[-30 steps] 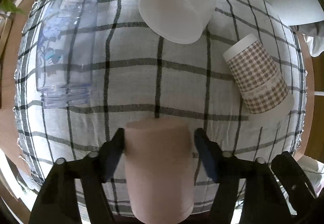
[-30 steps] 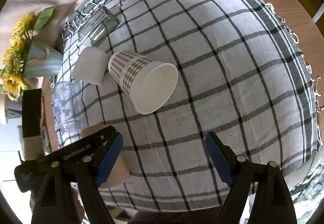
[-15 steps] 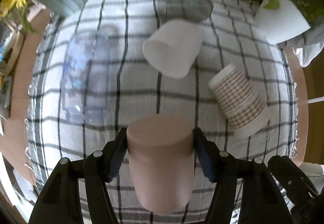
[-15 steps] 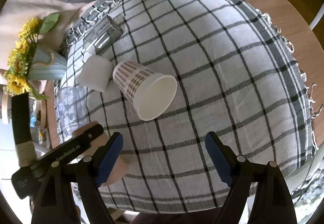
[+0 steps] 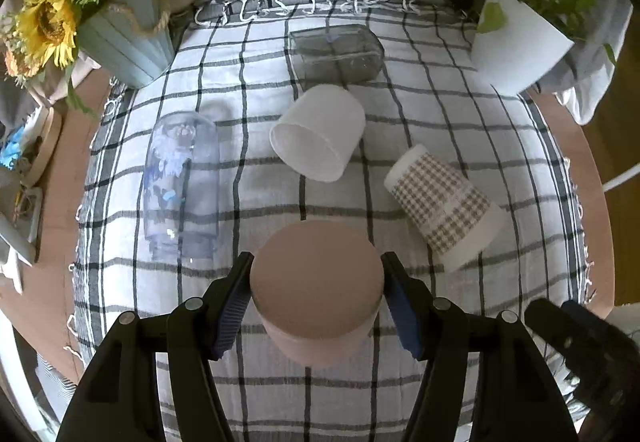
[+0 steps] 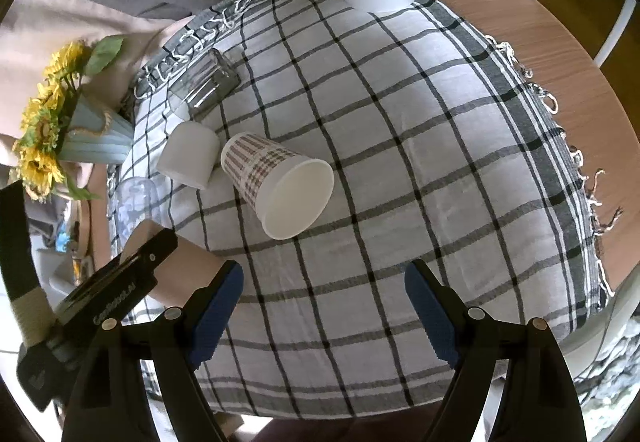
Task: Flip cup upside down
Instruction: 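Rotate the pink cup with the right gripper so its rim faces down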
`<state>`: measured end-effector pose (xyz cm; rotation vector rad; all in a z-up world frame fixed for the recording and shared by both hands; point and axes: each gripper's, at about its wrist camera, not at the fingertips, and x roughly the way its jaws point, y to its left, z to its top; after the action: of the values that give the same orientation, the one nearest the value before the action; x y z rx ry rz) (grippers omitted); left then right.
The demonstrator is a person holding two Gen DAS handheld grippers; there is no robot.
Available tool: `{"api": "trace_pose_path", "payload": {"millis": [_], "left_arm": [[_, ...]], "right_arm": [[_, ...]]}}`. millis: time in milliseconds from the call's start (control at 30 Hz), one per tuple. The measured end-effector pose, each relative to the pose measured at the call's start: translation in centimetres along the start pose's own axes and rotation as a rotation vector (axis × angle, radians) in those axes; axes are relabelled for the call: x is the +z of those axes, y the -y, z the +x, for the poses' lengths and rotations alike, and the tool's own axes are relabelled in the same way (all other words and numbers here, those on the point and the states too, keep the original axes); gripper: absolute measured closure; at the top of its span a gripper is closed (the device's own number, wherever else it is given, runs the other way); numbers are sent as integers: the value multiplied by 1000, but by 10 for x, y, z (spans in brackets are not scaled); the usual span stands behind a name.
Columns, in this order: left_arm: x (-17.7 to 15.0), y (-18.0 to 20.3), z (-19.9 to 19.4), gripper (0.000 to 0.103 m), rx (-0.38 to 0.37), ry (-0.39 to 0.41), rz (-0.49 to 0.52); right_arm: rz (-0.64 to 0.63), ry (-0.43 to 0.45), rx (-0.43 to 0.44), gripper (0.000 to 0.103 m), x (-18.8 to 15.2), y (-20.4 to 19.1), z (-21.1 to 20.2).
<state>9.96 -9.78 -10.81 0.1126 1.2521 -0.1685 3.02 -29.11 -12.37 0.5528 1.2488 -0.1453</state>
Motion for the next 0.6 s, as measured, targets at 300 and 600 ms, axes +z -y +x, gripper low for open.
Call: {"api": "trace_pose_path", "payload": {"millis": [300,600], "left_arm": [[-22,-1,-12,41,-22,0,2],[-20,-5,-11,35,8,11,12]], "right_arm": [[-31,-15,-10,20,-6,1,-1],[-46,-2,-25,20,-7,-2,-5]]}}
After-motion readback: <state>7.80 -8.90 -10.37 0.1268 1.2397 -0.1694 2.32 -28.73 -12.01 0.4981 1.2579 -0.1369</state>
